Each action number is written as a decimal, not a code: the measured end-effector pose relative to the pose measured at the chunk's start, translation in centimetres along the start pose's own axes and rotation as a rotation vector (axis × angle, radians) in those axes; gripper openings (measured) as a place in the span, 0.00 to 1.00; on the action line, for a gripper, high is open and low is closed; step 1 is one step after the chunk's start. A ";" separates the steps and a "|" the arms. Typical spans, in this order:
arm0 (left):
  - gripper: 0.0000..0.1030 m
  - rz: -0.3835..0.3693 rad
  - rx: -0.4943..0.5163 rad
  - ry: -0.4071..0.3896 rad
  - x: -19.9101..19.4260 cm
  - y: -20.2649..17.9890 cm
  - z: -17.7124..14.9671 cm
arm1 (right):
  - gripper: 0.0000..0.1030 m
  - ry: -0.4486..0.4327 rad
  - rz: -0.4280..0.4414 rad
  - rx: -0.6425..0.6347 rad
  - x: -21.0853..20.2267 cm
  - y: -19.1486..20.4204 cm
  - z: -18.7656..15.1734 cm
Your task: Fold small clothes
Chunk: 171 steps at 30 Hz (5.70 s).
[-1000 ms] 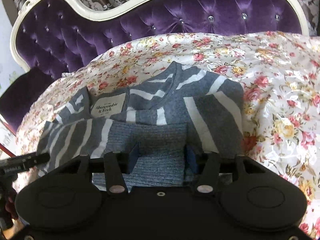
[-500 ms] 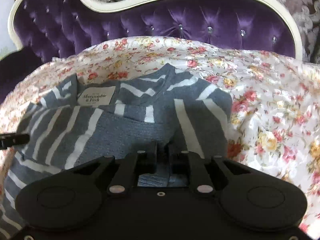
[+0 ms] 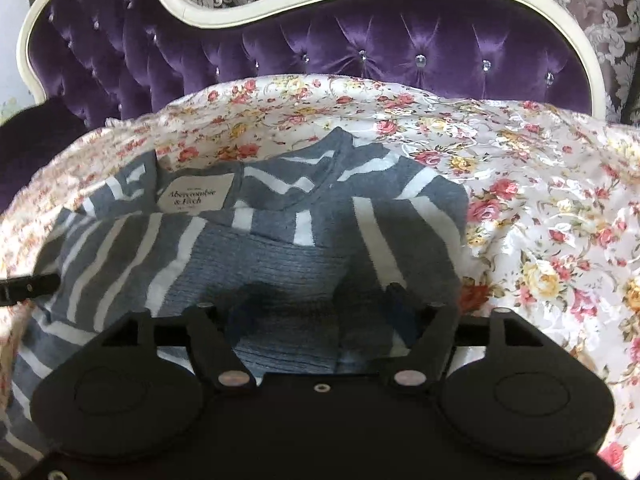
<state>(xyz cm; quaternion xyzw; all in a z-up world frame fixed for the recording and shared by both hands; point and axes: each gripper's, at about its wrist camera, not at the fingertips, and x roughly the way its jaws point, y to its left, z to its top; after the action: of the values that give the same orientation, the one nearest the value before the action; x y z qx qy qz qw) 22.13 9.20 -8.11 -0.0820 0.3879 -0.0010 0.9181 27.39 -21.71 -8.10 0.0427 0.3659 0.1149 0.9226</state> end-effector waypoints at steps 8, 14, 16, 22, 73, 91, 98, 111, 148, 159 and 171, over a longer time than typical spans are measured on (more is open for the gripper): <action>0.81 -0.032 0.013 -0.018 -0.9 0.4 0.4 | 0.63 -0.065 0.002 -0.006 -1.7 0.3 0.6; 0.81 -0.010 0.030 -0.001 0.0 0.1 0.1 | 0.51 -0.104 -0.061 -0.113 -1.0 0.8 3.7; 0.81 -0.003 0.041 0.004 0.0 -0.1 0.2 | 0.51 -0.103 -0.058 -0.130 0.5 0.9 5.5; 0.81 -0.002 0.042 0.014 0.1 0.0 0.3 | 0.51 -0.076 -0.089 -0.169 6.8 1.1 9.9; 0.83 -0.148 0.016 -0.057 -11.5 0.0 -7.1 | 0.75 -0.025 0.081 0.108 -15.1 -1.6 -8.0; 0.84 -0.184 -0.015 0.100 -15.4 -0.6 -15.5 | 0.75 0.106 0.128 0.245 -18.5 -0.8 -15.8; 0.82 -0.203 -0.022 0.116 -15.6 -0.8 -16.0 | 0.48 0.129 0.137 0.237 -18.5 -0.3 -16.0; 0.38 -0.278 -0.060 0.112 -15.3 -1.3 -15.5 | 0.33 0.134 0.129 0.214 -18.7 0.2 -16.3; 0.09 -0.442 -0.209 -0.068 -17.4 1.0 -5.1 | 0.11 -0.155 0.335 0.331 -22.3 -4.5 -6.3; 0.09 -0.414 -0.188 -0.088 -10.4 0.3 3.0 | 0.12 -0.191 0.294 0.346 -14.6 -6.3 1.2; 0.11 -0.334 -0.191 0.006 -0.2 1.3 5.7 | 0.12 -0.113 0.216 0.415 -3.1 -8.7 3.8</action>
<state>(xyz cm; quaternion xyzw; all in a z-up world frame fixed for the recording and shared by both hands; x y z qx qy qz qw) 25.93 11.32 -4.24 -0.2320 0.3700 -0.1167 0.8920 29.38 -30.88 -4.70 0.2766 0.3228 0.1330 0.8953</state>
